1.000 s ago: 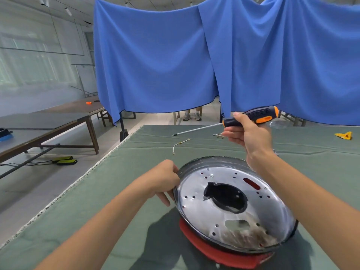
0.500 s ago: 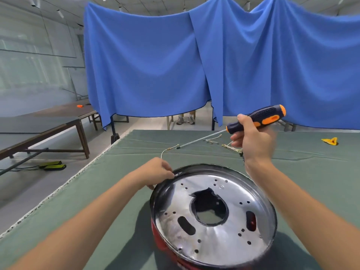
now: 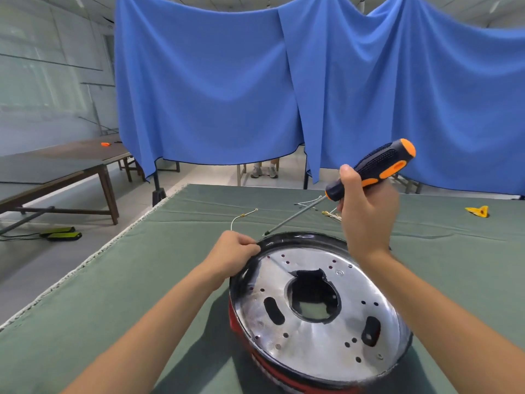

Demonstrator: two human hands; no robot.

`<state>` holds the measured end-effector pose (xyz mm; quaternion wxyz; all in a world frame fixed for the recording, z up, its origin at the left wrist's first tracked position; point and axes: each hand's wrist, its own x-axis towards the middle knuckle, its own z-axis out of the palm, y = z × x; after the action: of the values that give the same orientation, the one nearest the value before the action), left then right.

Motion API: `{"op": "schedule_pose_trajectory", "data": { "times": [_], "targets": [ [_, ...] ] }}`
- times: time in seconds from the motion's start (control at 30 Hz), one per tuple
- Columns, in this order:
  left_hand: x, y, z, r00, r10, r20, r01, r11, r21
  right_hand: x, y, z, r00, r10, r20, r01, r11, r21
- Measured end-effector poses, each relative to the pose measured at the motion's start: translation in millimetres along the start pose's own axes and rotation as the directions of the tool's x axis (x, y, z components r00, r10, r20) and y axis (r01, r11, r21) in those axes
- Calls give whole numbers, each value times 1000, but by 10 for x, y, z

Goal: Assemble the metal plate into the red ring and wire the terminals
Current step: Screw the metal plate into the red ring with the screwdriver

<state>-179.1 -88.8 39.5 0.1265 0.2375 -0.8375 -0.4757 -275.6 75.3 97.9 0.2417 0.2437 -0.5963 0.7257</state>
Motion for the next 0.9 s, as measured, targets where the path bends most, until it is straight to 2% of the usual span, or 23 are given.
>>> {"op": "schedule_pose_trajectory", "data": {
  "times": [0.13,0.27,0.37,0.53,0.63,0.73,0.9],
  "targets": [
    [17,-127,108,998,-59,3,57,947,-317,5,-10,14,994,-103,26,106,987,-119],
    [-58,-205,101,972,-149,182,227,794,-563,56,-97,116,979,-185,90,200,956,-215],
    [-103,-241,187,961,-214,176,275,654,-705,94,-174,238,962,-240,131,267,931,-248],
    [-108,-225,212,971,-215,108,222,622,-751,50,-262,396,939,-304,161,339,895,-291],
    [-105,-217,213,969,-227,98,223,628,-745,14,-303,416,922,-340,183,381,877,-291],
    [-97,-213,215,964,-265,30,203,659,-724,15,-329,397,906,-369,209,417,862,-287],
    [-111,-209,227,960,-278,16,202,653,-730,52,-354,344,910,-361,206,407,872,-271]
  ]
}}
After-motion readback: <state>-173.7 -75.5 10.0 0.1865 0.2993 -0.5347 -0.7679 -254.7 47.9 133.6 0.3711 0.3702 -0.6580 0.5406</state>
